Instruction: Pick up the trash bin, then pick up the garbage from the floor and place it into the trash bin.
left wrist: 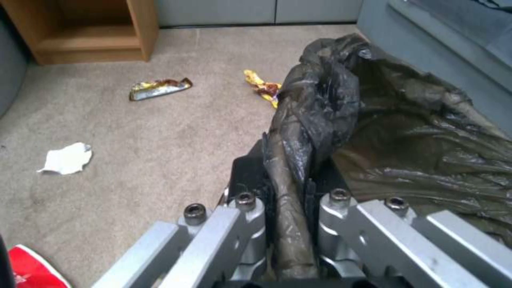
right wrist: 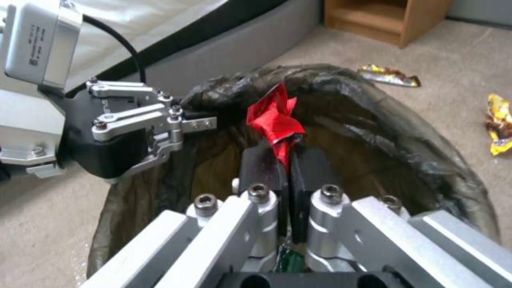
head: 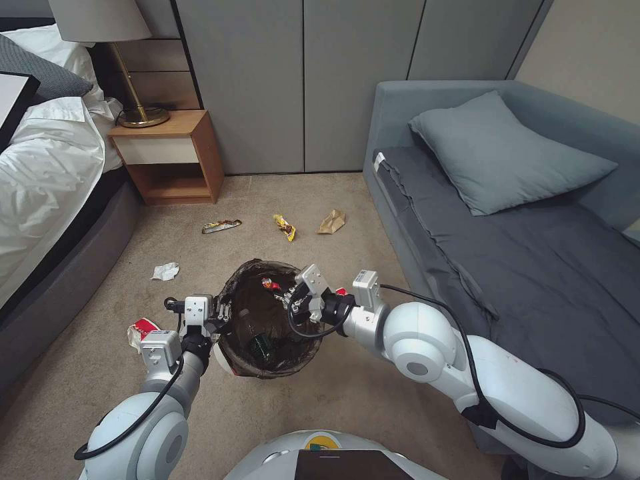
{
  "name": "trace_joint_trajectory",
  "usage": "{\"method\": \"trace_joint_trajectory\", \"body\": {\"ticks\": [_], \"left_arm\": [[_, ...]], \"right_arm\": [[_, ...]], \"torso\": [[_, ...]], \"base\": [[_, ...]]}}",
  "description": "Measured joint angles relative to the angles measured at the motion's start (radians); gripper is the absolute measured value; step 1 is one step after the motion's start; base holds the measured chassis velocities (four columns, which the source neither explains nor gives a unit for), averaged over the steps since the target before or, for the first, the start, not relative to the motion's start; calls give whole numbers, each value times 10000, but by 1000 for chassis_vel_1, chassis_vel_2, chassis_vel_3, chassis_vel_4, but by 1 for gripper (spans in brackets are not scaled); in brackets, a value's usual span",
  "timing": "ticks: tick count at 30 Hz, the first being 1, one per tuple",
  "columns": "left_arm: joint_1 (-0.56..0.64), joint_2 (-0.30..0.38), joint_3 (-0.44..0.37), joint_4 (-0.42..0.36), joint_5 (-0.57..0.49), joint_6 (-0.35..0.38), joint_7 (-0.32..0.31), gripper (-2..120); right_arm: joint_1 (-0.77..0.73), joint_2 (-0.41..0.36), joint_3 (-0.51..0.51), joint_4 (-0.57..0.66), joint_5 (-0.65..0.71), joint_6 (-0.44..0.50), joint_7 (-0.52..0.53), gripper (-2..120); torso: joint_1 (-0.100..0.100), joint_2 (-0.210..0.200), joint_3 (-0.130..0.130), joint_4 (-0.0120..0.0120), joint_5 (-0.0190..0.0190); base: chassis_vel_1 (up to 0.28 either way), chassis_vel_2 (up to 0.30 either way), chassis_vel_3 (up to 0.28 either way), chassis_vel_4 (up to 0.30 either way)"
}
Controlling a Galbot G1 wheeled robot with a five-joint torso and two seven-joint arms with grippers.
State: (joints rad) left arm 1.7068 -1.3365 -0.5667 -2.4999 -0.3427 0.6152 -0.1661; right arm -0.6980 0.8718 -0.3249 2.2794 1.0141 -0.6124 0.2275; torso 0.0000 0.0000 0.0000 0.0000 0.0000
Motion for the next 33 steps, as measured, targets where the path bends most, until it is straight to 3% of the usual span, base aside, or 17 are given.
{"method": "trace_joint_trajectory", "body": {"ticks": [2,4,8,11,15,19,27,33], "left_arm": [[-9,-2,0,0,-3,0,1,7],[-51,-22,7,0,-12,2,7,7],[-76,-33,10,0,-26,5,10,7],[-109,-32,9,0,-43,8,14,7],[-119,-28,14,0,-53,11,16,7],[-154,-25,30,0,-65,16,30,7],[-158,-39,23,0,-67,20,38,7],[-128,-49,14,0,-68,20,43,7]], "right_arm": [[52,30,-44,-12,55,-37,62,6],[253,138,-240,-79,242,-197,406,18],[280,169,-325,-122,263,-272,552,26],[219,175,-364,-136,264,-366,748,41],[187,170,-363,-136,262,-447,766,51],[150,121,-311,-84,249,-558,760,71],[146,101,-291,-38,233,-556,724,98],[120,87,-90,83,230,-484,681,100]], "torso": [[0,0,0,0,0],[0,0,0,1,0],[0,0,0,0,0],[0,0,0,-1,0],[0,0,0,-1,0],[-1,0,0,-1,0],[0,0,0,-1,1],[-1,0,0,0,1]], "base": [[0,0,0,0],[0,0,0,0],[0,0,0,0],[0,0,0,0],[0,0,0,0],[0,0,0,0],[0,0,0,0],[0,0,0,0]]}}
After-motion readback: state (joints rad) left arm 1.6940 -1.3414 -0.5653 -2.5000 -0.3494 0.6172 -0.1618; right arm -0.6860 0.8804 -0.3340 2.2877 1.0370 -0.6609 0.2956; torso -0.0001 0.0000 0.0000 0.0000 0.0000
